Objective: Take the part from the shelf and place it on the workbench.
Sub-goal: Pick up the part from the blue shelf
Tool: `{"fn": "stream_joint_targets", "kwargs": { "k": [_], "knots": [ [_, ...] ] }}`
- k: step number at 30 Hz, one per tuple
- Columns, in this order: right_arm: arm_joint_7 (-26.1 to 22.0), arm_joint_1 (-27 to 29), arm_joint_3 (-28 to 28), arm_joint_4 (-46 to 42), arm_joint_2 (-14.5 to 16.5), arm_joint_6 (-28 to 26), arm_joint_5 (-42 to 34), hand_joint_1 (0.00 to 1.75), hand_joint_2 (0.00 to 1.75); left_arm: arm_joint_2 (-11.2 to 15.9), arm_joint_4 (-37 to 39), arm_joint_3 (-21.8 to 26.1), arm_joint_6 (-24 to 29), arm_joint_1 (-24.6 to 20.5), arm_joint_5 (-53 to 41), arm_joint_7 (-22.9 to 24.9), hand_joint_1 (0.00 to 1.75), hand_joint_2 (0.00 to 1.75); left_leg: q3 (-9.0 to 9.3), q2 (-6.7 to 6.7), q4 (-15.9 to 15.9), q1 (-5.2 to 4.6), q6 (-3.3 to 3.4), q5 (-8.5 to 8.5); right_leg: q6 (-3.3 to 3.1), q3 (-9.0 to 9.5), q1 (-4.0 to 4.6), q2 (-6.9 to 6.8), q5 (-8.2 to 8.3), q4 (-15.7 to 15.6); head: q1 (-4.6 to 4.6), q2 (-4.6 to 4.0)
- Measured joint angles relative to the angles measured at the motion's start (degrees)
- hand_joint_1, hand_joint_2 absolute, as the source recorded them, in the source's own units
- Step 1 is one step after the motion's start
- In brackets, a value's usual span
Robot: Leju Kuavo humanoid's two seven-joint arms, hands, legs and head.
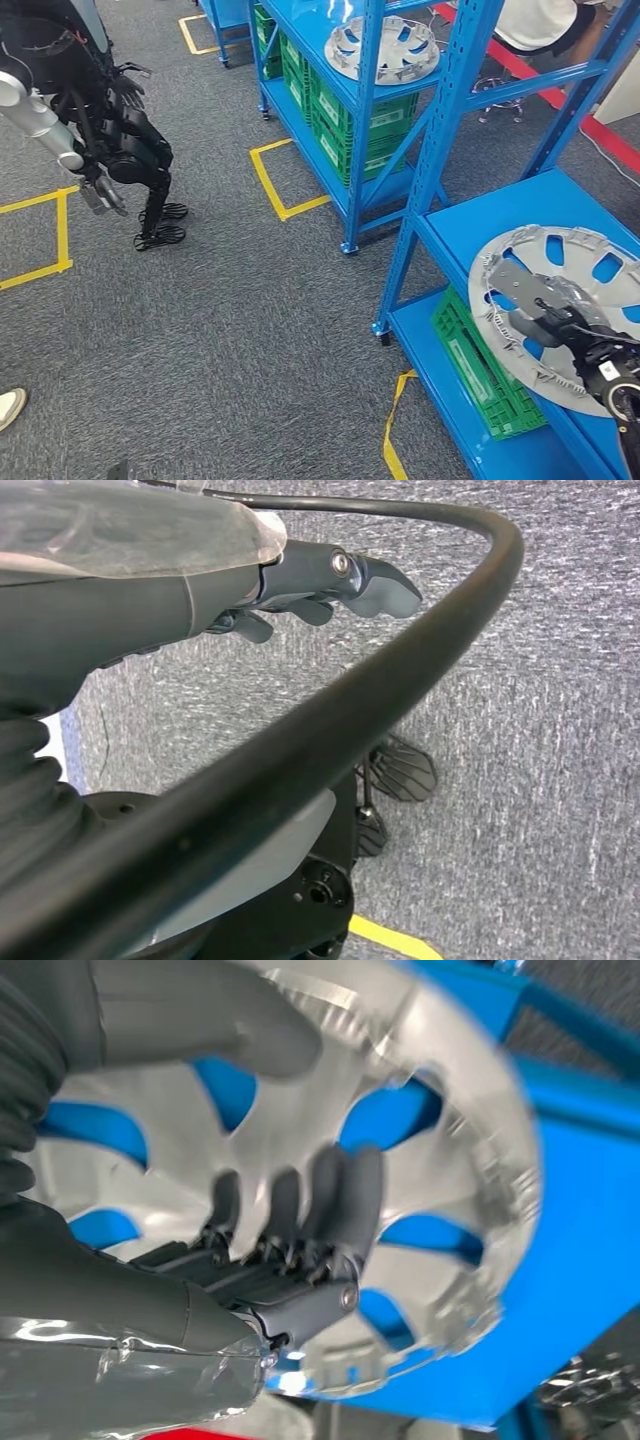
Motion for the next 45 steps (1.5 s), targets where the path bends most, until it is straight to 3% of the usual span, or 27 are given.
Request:
{"fn": "stream_joint_targets", "kwargs": {
  "k": [17,32,45],
  "knots": [
    [0.06,-0.27,5.48,-2.08,0.56,2.24,2.56,0.0,1.75,-0.03,0.0,0.0,-0.09,0.01,0.15,0.02,0.0,1.75,0.0,0.0,0.0,-0.01,0.0,0.0,0.0,-0.02,-0.01,0.0,0.0,0.0,0.05,0.0],
    [0.15,1.55,3.96,-1.31,1.85,6.09,9.02,0.06,1.75,-0.03,0.0,0.0,-0.08,0.01,-0.19,0.02,0.0,1.75,-0.01,0.0,0.0,-0.01,-0.01,-0.01,0.01,-0.04,-0.02,0.02,-0.01,0.0,0.07,0.0],
    [0.2,1.79,2.2,0.96,2.16,4.25,6.08,0.17,1.75,0.11,0.0,-0.02,-0.02,0.01,-0.34,0.04,0.0,1.75,-0.01,0.01,0.0,-0.01,-0.01,-0.01,0.01,-0.04,-0.02,0.02,-0.01,0.0,0.04,0.0]
  ]
}}
